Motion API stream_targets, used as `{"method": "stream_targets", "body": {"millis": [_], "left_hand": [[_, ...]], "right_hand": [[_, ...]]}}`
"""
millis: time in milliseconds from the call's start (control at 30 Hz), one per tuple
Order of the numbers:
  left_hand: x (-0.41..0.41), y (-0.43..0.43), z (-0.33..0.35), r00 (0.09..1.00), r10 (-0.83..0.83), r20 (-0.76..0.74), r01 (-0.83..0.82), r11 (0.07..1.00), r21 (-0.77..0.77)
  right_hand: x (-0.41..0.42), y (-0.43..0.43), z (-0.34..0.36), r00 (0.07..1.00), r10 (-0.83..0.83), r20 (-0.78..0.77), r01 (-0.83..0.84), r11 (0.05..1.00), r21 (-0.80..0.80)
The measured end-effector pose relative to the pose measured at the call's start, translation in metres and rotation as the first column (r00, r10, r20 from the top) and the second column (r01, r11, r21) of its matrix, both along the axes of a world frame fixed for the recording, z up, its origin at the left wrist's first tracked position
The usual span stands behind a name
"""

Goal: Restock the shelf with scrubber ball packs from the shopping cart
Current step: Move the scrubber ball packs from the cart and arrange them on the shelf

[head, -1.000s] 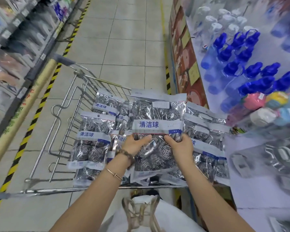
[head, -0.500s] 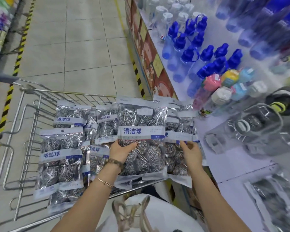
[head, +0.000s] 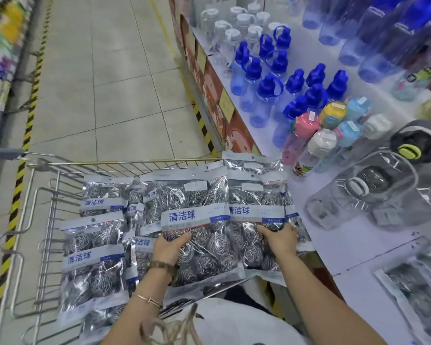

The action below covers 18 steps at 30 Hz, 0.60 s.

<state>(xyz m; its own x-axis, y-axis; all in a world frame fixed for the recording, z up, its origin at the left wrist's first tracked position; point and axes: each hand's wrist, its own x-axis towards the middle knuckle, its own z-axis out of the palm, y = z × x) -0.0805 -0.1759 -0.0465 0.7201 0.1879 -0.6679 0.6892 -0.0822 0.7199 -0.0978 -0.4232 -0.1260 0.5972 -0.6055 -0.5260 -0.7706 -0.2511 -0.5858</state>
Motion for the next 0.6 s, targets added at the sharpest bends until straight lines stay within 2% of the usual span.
{"method": "stream_targets", "body": {"millis": [133,333,600], "left_hand": [[-0.001,0.006,0.001,1.0,0.028,-0.002,-0.028,1.0,-0.014],[-0.004,0.023,0.002,0.999,-0.006,0.054,0.008,0.999,-0.041],[-0.009,0.039,0.01,0.987,-0.091,0.132,0.096,0.995,-0.038]], "right_hand": [[-0.004,0.014,0.006,0.996,-0.045,0.072,0.05,0.995,-0.082],[-0.015,0.029,0.02,0.978,-0.065,0.2,0.085,0.992,-0.095],[-0.055,0.036,0.052,0.88,-0.26,0.397,0.317,0.945,-0.084]]}}
